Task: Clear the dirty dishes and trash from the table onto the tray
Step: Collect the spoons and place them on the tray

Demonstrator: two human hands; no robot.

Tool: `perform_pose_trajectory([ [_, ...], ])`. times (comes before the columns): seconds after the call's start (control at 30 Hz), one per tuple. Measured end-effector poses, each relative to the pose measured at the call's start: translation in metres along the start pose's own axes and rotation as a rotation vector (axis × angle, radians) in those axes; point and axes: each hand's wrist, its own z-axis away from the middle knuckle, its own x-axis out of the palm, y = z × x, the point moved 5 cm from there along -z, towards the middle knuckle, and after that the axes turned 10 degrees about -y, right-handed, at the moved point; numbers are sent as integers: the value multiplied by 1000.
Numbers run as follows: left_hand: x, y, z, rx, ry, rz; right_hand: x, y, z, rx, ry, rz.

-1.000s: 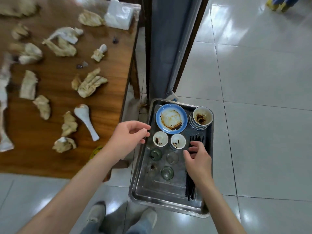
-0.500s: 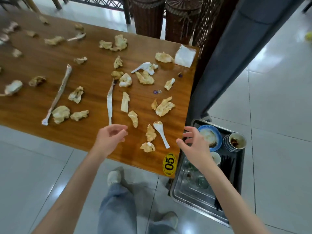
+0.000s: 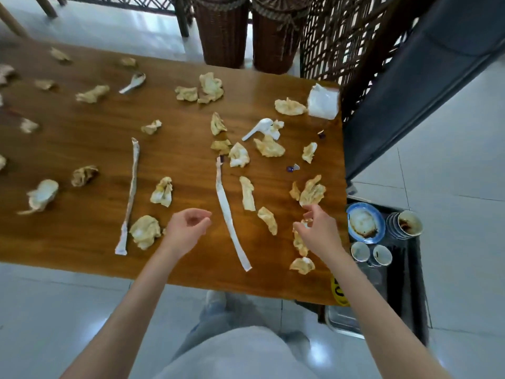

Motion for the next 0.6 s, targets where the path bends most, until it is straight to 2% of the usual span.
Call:
perform_pose_trajectory([
  [0.2, -2, -3, -24, -10, -39, -58, 4, 25, -10, 204, 39, 112],
  [0.33, 8, -2, -35, -8, -73, -56, 0, 43, -13, 226, 77, 257],
  [0.6, 34, 12, -45, 15, -99, 6, 3, 75, -14, 268, -71, 360],
])
